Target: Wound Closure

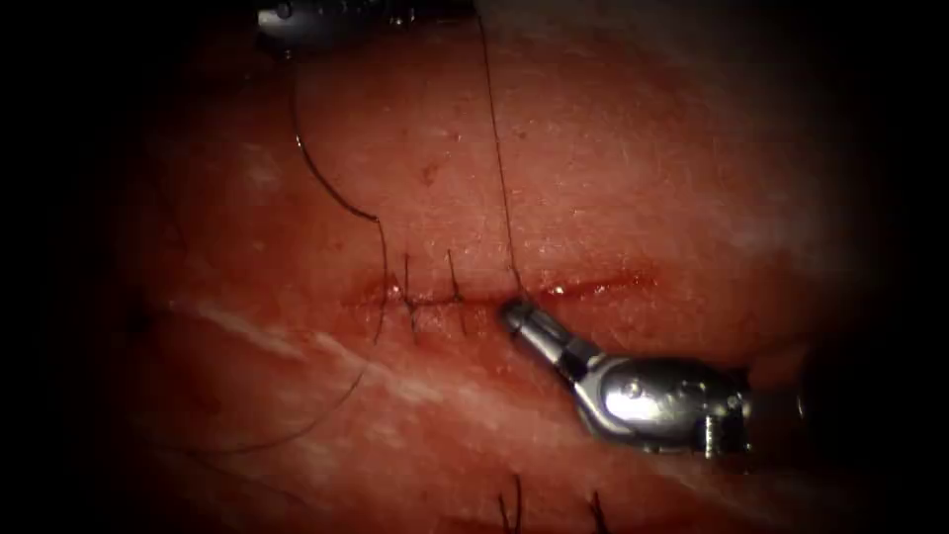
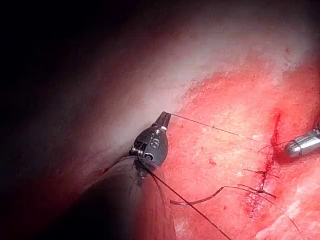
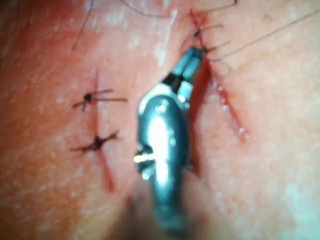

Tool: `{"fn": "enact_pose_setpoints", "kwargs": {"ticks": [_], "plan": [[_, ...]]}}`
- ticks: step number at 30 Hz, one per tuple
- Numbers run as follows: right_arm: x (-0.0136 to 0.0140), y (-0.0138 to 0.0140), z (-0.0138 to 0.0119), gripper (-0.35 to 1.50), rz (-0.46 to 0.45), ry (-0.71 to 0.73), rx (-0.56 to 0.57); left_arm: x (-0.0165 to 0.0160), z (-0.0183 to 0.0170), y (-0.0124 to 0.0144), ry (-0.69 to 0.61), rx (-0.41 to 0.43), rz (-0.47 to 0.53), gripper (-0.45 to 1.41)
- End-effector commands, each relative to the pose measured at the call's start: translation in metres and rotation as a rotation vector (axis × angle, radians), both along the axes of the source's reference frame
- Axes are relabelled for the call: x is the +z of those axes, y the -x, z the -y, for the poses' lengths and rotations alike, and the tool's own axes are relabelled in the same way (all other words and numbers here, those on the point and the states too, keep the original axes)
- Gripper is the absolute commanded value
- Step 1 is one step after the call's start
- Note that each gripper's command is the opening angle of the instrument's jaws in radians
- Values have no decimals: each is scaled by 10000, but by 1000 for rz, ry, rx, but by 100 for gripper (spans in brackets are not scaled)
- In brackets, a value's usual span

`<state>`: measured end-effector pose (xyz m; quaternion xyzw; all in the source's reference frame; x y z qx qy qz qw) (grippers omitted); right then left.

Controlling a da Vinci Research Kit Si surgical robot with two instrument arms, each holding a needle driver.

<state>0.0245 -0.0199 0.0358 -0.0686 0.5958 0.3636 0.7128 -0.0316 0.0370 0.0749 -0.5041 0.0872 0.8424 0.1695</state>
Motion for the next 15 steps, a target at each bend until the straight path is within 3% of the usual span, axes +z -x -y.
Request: {"fn": "enact_pose_setpoints", "kwargs": {"ticks": [1,15], "plan": [[3,-1,19,-35,1,-5,-5,9,-3,5,-1,-2,-1,-45],[-3,7,45,-35,2,4,-26,24,-36,7,-15,-29,-13,-45]]}}
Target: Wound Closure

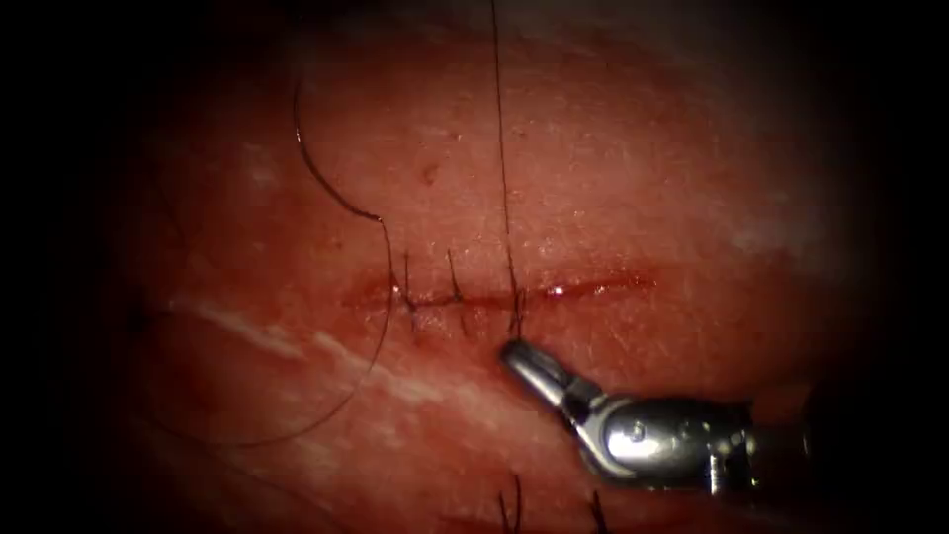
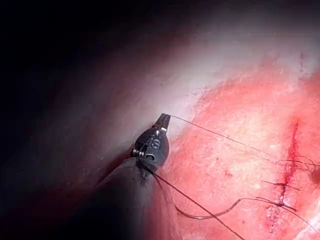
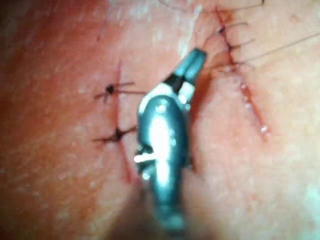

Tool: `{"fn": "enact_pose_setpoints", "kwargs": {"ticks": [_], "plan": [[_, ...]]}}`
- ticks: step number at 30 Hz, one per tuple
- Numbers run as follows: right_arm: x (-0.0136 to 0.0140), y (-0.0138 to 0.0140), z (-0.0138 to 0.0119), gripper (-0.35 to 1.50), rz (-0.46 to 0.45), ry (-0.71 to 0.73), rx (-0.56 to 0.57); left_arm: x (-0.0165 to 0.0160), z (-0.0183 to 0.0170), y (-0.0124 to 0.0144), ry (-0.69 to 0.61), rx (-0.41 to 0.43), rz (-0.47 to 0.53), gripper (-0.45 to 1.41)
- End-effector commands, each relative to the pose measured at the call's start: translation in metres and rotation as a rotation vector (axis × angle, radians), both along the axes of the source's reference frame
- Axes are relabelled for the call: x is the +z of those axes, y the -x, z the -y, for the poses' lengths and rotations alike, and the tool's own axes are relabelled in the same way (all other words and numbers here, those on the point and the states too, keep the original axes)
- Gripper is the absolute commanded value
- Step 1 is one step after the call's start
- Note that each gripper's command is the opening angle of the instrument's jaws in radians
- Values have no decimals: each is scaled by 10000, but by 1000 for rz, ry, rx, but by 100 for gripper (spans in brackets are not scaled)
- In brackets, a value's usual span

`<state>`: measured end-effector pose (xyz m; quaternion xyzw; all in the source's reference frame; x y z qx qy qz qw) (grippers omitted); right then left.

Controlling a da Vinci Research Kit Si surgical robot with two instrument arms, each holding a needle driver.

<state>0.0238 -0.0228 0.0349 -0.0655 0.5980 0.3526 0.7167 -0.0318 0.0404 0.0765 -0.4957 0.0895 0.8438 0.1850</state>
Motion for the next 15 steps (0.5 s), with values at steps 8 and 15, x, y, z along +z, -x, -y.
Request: {"fn": "enact_pose_setpoints", "kwargs": {"ticks": [8,15], "plan": [[0,2,35,-35,0,2,-15,22,-16,-3,13,-16,-21,-45],[1,5,58,-35,9,17,-31,32,-25,-8,19,-33,-41,-45]]}}
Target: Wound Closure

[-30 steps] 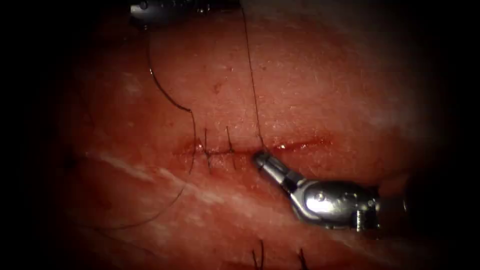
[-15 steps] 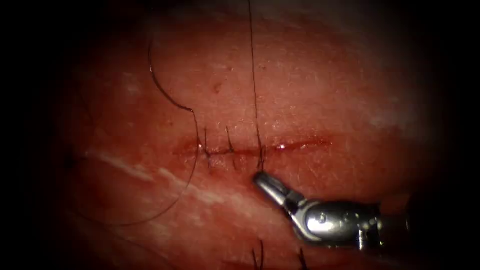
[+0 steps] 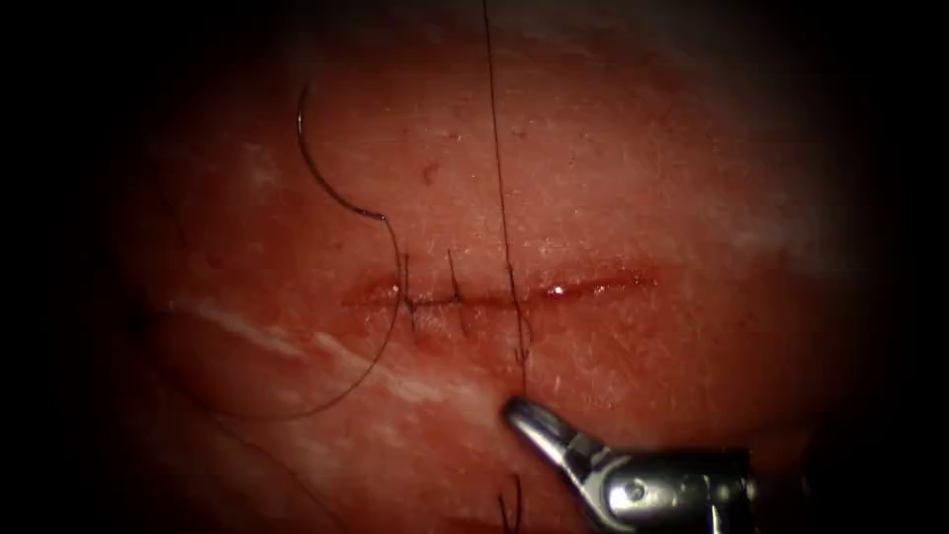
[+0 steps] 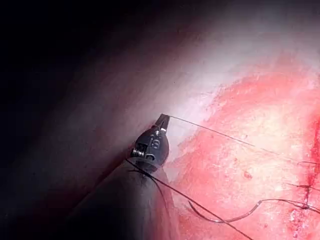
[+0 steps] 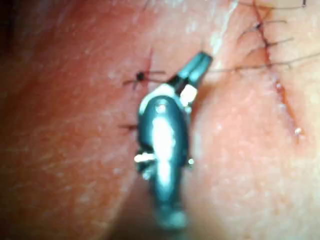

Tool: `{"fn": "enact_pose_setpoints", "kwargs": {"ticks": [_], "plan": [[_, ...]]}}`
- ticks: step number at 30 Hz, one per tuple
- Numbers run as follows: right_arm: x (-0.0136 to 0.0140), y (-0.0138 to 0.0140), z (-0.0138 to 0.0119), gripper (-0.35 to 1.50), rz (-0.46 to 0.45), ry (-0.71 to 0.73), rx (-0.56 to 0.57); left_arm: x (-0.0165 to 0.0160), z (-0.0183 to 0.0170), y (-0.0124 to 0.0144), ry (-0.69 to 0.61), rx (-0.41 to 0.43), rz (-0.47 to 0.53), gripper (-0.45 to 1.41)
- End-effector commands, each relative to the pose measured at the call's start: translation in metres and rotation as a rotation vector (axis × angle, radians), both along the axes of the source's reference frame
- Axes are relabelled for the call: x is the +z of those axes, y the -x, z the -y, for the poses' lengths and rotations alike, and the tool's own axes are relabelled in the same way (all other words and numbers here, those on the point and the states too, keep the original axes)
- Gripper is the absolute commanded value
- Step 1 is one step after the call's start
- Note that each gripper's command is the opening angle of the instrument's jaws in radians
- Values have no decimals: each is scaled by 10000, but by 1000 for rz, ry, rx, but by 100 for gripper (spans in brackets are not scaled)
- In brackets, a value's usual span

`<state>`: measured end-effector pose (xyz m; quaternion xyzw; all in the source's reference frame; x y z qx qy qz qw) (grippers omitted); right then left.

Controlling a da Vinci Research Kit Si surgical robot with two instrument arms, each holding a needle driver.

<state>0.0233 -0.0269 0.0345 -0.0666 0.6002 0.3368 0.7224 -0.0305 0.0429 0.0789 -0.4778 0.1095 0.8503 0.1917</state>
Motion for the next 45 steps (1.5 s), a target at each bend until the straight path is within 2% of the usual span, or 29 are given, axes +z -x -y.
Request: {"fn": "enact_pose_setpoints", "kwargs": {"ticks": [1,16,28,36,40,41,44,45], "plan": [[6,4,22,-35,3,-6,-5,9,-4,4,1,-6,0,-45],[6,9,33,-35,3,-11,-1,34,-31,-13,33,-36,-40,-45],[10,11,79,-35,10,-36,-15,48,-39,-17,38,-49,-56,-45],[5,8,67,-35,2,-39,-1,46,-34,-18,38,-53,-62,-45],[5,9,64,-35,-10,-44,-8,35,-21,-15,39,-39,-50,-45],[5,9,64,2,-16,-52,-10,32,-17,-14,33,-38,-43,-45],[0,12,57,87,-26,-59,-31,13,3,-12,4,-19,-9,-45],[-2,14,54,98,-26,-62,-33,7,9,-11,-6,-12,-3,-45]]}}
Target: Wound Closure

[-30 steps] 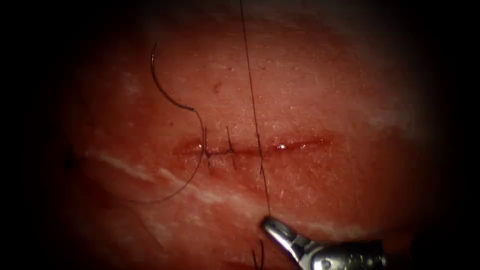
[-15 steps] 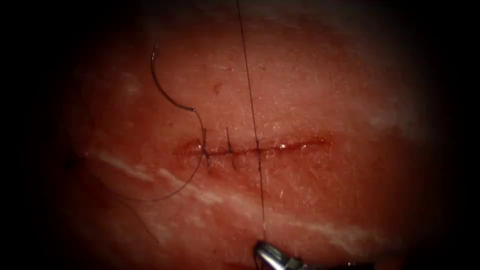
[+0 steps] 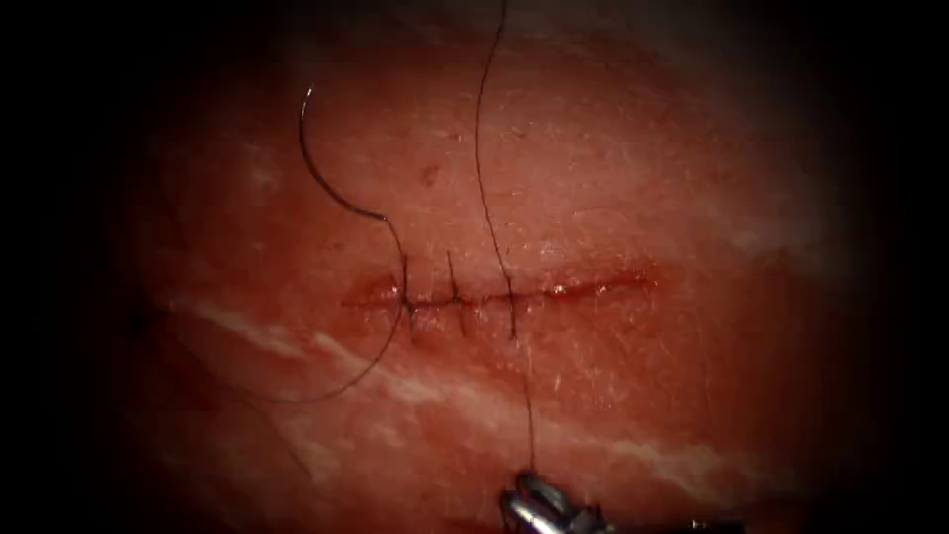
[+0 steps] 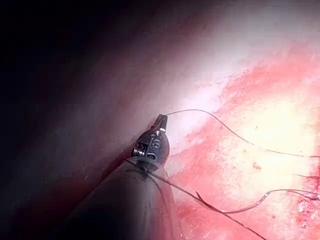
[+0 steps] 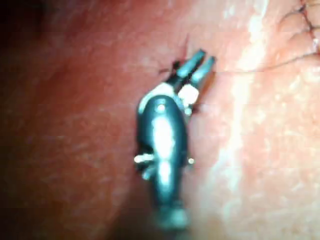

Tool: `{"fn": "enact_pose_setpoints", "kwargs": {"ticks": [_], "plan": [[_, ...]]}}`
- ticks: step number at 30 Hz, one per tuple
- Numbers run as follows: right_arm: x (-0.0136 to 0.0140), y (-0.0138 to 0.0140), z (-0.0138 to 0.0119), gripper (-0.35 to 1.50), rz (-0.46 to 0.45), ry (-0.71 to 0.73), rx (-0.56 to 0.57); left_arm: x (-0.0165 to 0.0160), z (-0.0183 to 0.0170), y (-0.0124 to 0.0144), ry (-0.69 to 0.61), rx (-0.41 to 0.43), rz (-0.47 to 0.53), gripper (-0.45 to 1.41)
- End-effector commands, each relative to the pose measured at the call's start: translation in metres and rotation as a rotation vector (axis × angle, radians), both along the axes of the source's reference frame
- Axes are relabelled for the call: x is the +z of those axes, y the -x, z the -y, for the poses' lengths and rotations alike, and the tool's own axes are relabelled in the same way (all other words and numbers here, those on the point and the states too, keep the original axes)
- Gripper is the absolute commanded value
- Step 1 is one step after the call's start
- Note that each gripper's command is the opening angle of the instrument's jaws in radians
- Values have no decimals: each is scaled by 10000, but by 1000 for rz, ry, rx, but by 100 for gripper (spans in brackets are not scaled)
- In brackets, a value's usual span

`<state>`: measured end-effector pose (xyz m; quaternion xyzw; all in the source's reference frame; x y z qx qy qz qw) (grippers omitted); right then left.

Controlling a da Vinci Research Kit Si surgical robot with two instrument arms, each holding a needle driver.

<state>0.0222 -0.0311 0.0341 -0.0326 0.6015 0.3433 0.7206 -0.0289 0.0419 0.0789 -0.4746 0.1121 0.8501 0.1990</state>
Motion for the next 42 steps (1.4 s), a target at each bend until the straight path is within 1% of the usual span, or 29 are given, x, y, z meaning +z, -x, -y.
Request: {"fn": "enact_pose_setpoints", "kwargs": {"ticks": [1,2,3,6,7,8,9,10,12,14,15,16,17,19,20,22,23,24,25,26,30,31,32,35,39,40,42], "plan": [[-1,5,9,103,2,-10,-5,-2,7,5,-12,12,13,-45],[-3,8,6,106,0,-13,-13,-9,13,5,-23,13,25,-45],[-10,15,1,108,-11,-23,-37,-28,30,4,-39,26,46,-45],[-21,23,-7,109,-34,-44,-83,-54,54,3,-54,42,71,-45],[-29,32,-12,111,-56,-63,-149,-87,84,4,-65,65,94,-45],[-31,35,-13,111,-56,-70,-166,-95,93,5,-65,70,99,-45],[-35,43,-16,109,-55,-87,-206,-115,116,8,-68,88,119,-45],[-35,43,-16,109,-55,-87,-206,-115,116,8,-68,88,119,-45],[-39,51,-21,118,-93,-105,-260,-134,140,12,-71,104,128,-45],[-43,58,-23,126,-114,-109,-295,-144,154,14,-69,113,130,-45],[-48,71,-28,129,-124,-125,-351,-153,168,17,-70,120,138,-45],[-50,75,-32,128,-123,-134,-371,-156,173,18,-68,125,142,-45],[-51,79,-36,124,-122,-142,-386,-160,178,20,-67,129,145,-45],[-54,82,-50,106,-110,-167,-390,-165,188,25,-74,135,159,-45],[-53,80,-64,77,-112,-171,-392,-171,196,30,-75,141,167,-45],[-48,73,-82,37,-121,-172,-391,-176,204,35,-76,148,177,-45],[-44,69,-89,19,-128,-174,-396,-177,208,36,-84,147,183,-45],[-37,63,-97,8,-132,-175,-394,-178,213,39,-91,150,192,-45],[-30,59,-103,5,-135,-175,-396,-178,217,41,-92,152,197,-45],[-12,47,-115,3,-133,-178,-411,-176,229,46,-98,155,206,-45],[22,28,-130,0,-130,-175,-438,-167,249,55,-117,167,235,-45],[29,24,-133,-3,-125,-174,-442,-165,253,57,-123,168,240,-45],[45,11,-145,-10,-115,-172,-431,-159,264,61,-133,176,255,-45],[60,-7,-165,-17,-110,-175,-413,-157,275,64,-136,193,266,-45],[71,-21,-180,-22,-117,-171,-388,-159,283,67,-133,200,278,-45],[75,-25,-188,-27,-134,-165,-380,-158,288,70,-129,204,279,-45],[78,-28,-196,-30,-176,-155,-383,-155,293,74,-124,210,281,-45]]}}
